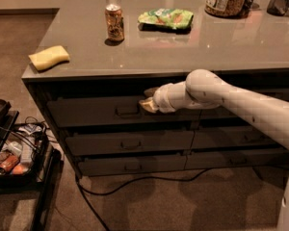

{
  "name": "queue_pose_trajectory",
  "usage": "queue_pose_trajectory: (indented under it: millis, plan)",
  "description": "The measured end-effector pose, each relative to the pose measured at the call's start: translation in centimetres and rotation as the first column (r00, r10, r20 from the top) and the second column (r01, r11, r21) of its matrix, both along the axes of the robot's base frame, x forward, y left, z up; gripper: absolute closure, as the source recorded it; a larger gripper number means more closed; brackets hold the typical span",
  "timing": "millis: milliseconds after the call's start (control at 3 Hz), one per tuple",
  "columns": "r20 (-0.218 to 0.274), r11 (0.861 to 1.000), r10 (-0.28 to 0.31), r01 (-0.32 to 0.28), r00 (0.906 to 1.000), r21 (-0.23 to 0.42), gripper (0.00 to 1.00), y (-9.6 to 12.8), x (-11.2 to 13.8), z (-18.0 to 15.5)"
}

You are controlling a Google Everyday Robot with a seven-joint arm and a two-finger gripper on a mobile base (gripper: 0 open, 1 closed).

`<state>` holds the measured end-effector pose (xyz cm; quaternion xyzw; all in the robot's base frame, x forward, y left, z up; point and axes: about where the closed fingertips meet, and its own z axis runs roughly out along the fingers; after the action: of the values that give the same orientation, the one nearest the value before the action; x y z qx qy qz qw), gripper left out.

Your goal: Open top drawer

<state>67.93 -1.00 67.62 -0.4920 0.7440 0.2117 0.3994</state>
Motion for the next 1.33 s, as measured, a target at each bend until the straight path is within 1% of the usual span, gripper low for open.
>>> queue_pose_trajectory:
  millis: [333, 667, 1333]
  plan:
    - [0.000, 1.000, 0.000, 0.000, 1.0000, 0.000, 1.00, -0.16, 0.57, 0.35]
    - [0.000, 1.000, 0.000, 0.000, 1.0000, 0.000, 0.81, -0.16, 0.57, 0.35]
    - [0.000, 1.000, 0.000, 0.000, 1.0000, 0.000, 0.35, -0.15, 0.57, 0.34]
